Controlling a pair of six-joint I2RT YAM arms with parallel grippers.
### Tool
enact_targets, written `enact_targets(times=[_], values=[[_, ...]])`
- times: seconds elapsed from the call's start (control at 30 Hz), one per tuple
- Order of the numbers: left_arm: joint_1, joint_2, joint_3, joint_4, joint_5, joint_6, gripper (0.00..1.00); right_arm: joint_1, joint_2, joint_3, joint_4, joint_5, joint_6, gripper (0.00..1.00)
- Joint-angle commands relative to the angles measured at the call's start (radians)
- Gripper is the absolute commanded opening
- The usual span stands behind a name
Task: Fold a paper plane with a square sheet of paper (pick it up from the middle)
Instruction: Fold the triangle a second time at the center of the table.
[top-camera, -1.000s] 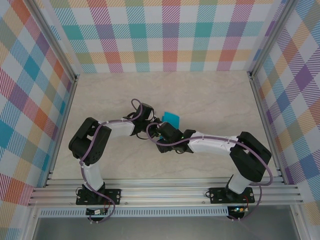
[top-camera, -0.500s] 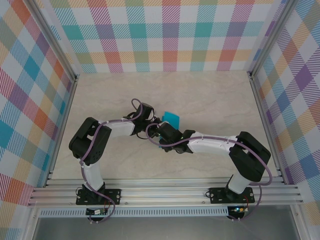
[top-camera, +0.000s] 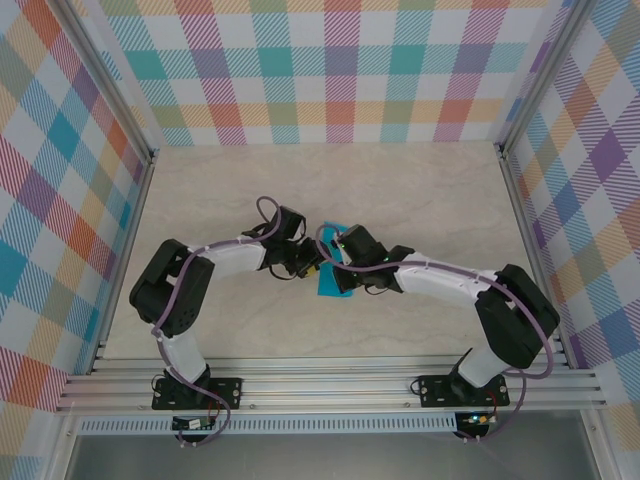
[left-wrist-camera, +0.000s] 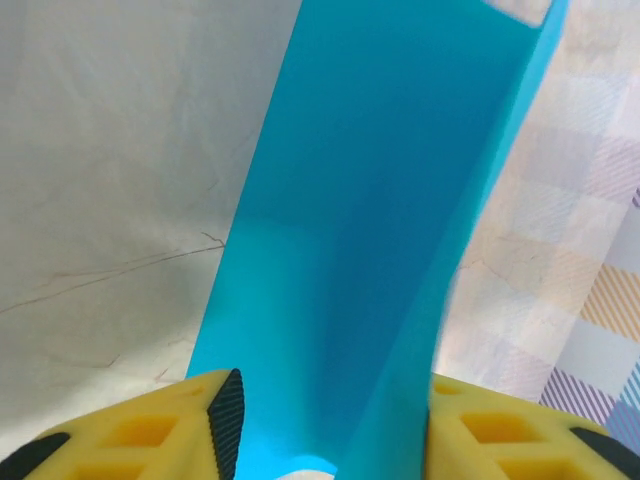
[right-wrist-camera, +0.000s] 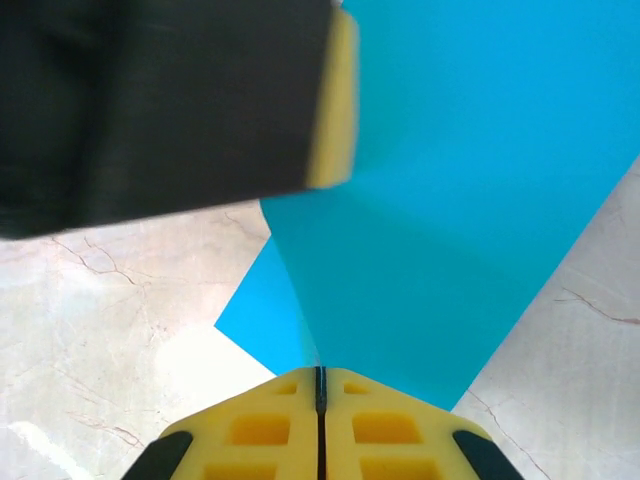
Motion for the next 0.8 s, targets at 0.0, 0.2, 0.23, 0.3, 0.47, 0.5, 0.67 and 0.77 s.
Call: enact_targets(times=[0.0, 0.2, 0.23, 0.3, 0.47, 0.5, 0.67, 0.77], values=[[0.012, -0.090, -0.012, -0.089, -0.094, 0.034, 0.47, -0.068, -0.020, -0.024, 0.040, -0.214, -0.001, 0.07], [-0.020, -0.130, -0.045, -0.096, -0.101, 0.050, 0.44, -0.175, -0.020, -0.030, 0.063, -0.412, -0.013, 0.08], [-0.030, -0.130, -0.051, -0.090, -0.099, 0.049, 0.43, -0.186, -0.015, -0.028, 0.060, -0.429, -0.013, 0.08], [-0.046, -0.120, -0.051, -0.096, -0.095, 0.058, 0.39, -0.199, -0.008, -0.023, 0.050, -0.433, -0.018, 0.09], [-0.092, -0.073, -0.033, -0.099, -0.074, 0.083, 0.25, -0.218, 0.007, -0.019, 0.016, -0.405, -0.026, 0.09], [-0.100, -0.063, -0.026, -0.104, -0.077, 0.087, 0.24, -0.218, 0.008, -0.017, 0.010, -0.397, -0.028, 0.09], [-0.139, -0.013, -0.020, -0.117, -0.088, 0.082, 0.15, -0.218, 0.019, -0.008, -0.016, -0.377, -0.036, 0.10], [-0.145, 0.000, -0.030, -0.116, -0.093, 0.077, 0.14, -0.220, 0.024, -0.006, -0.018, -0.374, -0.034, 0.10]])
